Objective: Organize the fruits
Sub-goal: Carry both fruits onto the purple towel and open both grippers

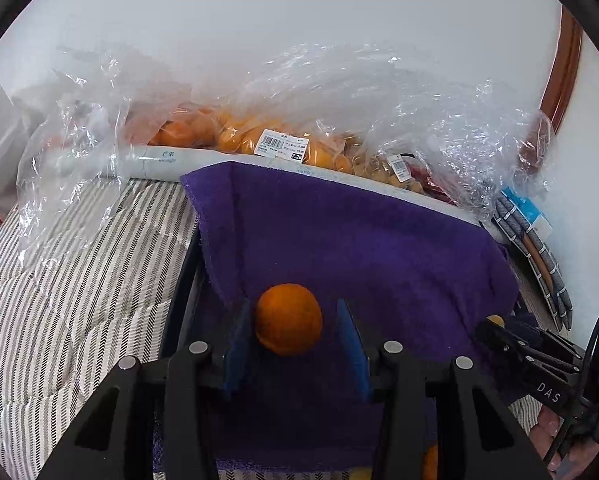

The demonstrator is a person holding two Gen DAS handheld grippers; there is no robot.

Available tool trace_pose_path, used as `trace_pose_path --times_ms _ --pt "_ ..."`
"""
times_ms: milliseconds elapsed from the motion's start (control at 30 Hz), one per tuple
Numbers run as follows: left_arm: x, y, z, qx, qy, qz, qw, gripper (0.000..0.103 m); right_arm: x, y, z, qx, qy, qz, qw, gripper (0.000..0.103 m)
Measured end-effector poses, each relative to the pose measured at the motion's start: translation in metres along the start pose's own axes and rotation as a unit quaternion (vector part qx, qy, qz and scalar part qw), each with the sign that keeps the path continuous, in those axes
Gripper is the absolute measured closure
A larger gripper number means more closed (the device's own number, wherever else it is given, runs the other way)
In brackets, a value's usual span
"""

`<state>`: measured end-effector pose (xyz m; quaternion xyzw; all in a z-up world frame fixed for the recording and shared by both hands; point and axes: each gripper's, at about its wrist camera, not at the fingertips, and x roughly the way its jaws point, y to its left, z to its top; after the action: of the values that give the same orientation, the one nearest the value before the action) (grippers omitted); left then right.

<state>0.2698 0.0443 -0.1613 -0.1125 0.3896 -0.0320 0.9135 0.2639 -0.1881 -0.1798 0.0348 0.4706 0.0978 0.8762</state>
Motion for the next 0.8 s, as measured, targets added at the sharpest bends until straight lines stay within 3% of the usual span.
trace_pose_path --times_ms 67,233,567,800 --pt "-0.003 0.000 0.000 -0.005 -0.004 -0.012 0.9999 0.052 -0.004 0.003 0.000 -0.009 -0.009 -0.009 1.000 0.043" --pt "-0.013 -0.003 0.000 -0.004 -0.024 -0.015 0.9996 0.047 -0.017 0.005 0.001 -0.013 -0.038 -0.006 0.999 0.036" --pt "-0.025 -0.009 0.000 0.007 -0.045 -0.015 0.9989 0.047 -0.031 0.009 0.002 -0.019 -0.055 -0.002 0.998 0.036" --pt "-0.036 -0.012 0.001 0.023 -0.062 -0.017 0.9977 0.047 -0.055 0.008 -0.003 -0.009 -0.062 -0.026 0.998 0.036"
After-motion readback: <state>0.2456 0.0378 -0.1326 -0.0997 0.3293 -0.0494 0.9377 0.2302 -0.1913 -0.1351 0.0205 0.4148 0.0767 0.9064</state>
